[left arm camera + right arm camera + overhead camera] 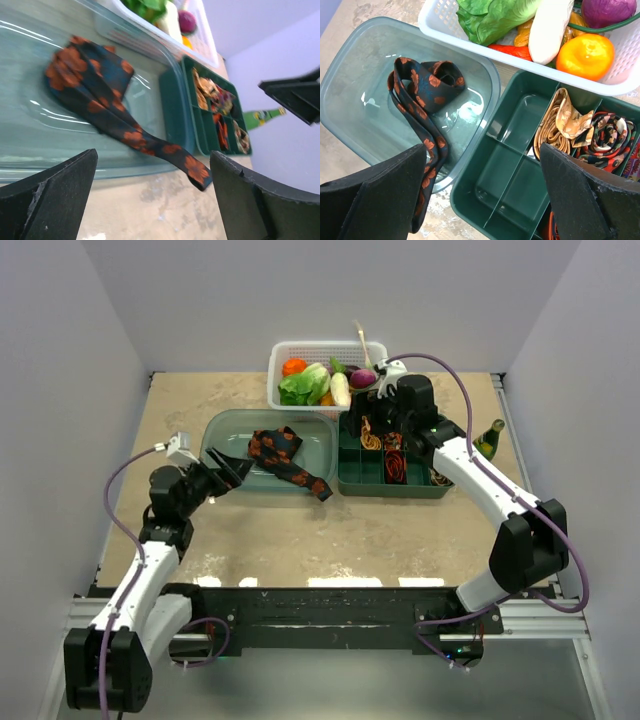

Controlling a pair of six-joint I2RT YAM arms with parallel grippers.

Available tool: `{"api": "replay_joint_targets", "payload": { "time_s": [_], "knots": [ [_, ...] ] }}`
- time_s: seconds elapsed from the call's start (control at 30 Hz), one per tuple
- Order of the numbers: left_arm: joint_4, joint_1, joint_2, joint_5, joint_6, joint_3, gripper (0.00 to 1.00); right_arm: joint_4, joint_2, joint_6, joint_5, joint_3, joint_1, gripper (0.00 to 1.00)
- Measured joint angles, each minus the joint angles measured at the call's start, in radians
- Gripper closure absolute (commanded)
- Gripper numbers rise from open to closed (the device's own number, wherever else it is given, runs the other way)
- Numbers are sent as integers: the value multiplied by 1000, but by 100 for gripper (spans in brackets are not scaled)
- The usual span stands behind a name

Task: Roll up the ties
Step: Pick up the tie from the bin.

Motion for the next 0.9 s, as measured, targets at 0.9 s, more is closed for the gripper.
{"api": "replay_joint_targets", "payload": {
  "time_s": [0.9],
  "knots": [
    [401, -554, 606, 5, -403, 34, 16, -12, -9, -5, 4, -33, 0, 1]
  ]
}}
